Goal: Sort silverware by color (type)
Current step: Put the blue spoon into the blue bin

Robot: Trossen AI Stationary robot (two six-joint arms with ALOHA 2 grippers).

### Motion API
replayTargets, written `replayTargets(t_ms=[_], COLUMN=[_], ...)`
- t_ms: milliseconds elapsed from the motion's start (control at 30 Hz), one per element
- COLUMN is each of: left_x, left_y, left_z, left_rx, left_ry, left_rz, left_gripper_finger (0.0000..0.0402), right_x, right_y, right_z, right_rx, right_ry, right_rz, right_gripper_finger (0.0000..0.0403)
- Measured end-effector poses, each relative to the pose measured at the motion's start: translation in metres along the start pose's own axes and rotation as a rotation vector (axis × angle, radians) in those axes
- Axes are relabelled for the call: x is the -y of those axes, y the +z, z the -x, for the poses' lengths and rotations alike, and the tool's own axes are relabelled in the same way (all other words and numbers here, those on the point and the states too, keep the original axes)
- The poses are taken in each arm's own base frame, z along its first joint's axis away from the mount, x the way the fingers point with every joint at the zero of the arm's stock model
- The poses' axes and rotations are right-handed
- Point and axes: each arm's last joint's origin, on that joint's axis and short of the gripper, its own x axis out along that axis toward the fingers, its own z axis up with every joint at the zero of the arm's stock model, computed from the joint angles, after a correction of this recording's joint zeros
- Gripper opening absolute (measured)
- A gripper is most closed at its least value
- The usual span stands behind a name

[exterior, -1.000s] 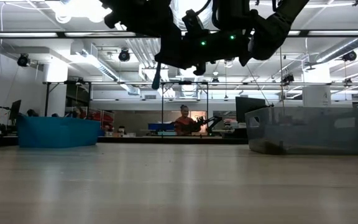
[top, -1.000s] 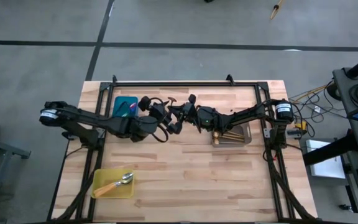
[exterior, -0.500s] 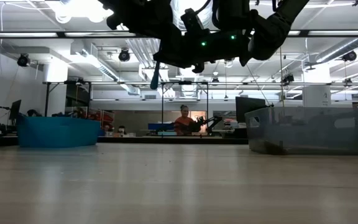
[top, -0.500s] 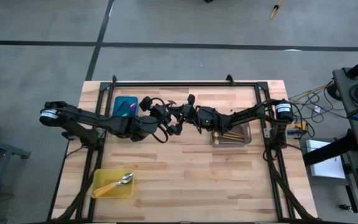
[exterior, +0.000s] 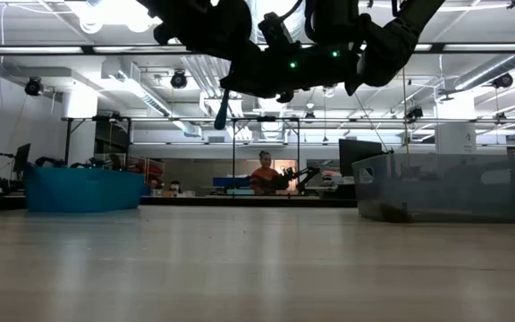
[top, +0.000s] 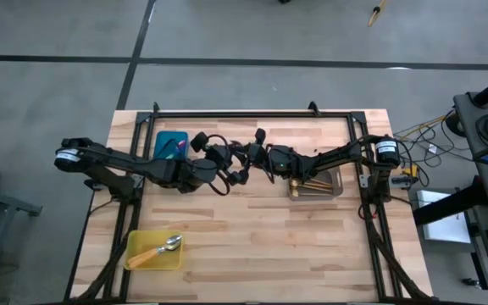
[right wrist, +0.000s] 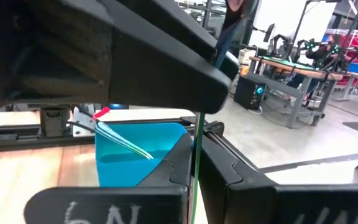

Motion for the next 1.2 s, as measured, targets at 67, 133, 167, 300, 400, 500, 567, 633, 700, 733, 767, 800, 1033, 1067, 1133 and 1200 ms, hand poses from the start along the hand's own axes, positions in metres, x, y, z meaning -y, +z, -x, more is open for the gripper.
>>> replayTargets(t_ms=[67,133,167,300,400,500,567,633,700,733,767,800,1033,1067,1133,1200], left_x=[0.0,0.0,0.0,0.0,0.0,-0.002,-0.005,-0.009,-0.014,-0.017,-0.02,-0.023,-0.053,-0.059,-0.07,-0.08], left_y=[0.0,0.0,0.0,0.0,0.0,0.001,0.002,0.003,0.004,0.004,0.004,0.005,0.002,0.002,0.003,0.002], left_z=[0.0,0.0,0.0,0.0,0.0,0.002,0.004,0.007,0.01,0.013,0.015,0.017,0.024,0.023,0.021,0.019], left_rx=[0.001,0.001,0.0,0.0,0.0,-0.001,-0.002,-0.009,-0.022,-0.028,-0.035,-0.042,-0.143,-0.166,-0.218,-0.276], left_ry=[-0.001,0.0,0.001,0.002,0.003,0.006,0.01,0.012,0.013,0.014,0.015,0.018,0.044,0.035,0.024,0.034], left_rz=[0.004,0.012,0.018,0.042,0.057,0.072,0.091,0.103,0.116,0.124,0.131,0.141,0.179,0.194,0.216,0.22], left_gripper_finger=[0.0011,0.0007,0.0007,0.0003,0.0002,0.0001,0.0001,0.0001,0.0001,0.0001,0.0001,0.0001,0.0,0.0,0.0,0.0], right_x=[0.0,0.0,0.0,0.0,0.0,0.0,0.0,0.0,0.001,0.002,0.003,0.003,0.008,0.009,0.01,0.011], right_y=[0.0,0.0,0.0,0.0,-0.001,-0.001,-0.001,-0.001,0.001,0.003,0.004,0.006,0.015,0.016,0.018,0.021], right_z=[0.0,0.0,0.0,0.0,0.0,0.0,0.0,0.001,0.001,0.002,0.003,0.003,0.008,0.009,0.01,0.012], right_rx=[0.0,0.001,0.0,-0.004,-0.006,-0.008,-0.015,-0.025,-0.026,-0.031,-0.04,-0.044,-0.08,-0.087,-0.099,-0.108], right_ry=[0.0,0.003,0.002,0.003,0.002,0.001,0.002,-0.001,-0.006,-0.006,-0.007,-0.006,-0.006,-0.006,-0.006,-0.005], right_rz=[-0.001,-0.006,-0.011,-0.026,-0.025,-0.025,-0.023,-0.025,-0.027,-0.025,-0.022,-0.021,-0.002,0.0,0.004,0.01], right_gripper_finger=[0.0008,0.0008,0.0008,0.0008,0.001,0.0023,0.0038,0.0055,0.0072,0.0081,0.0089,0.0096,0.0127,0.0129,0.0132,0.0132])
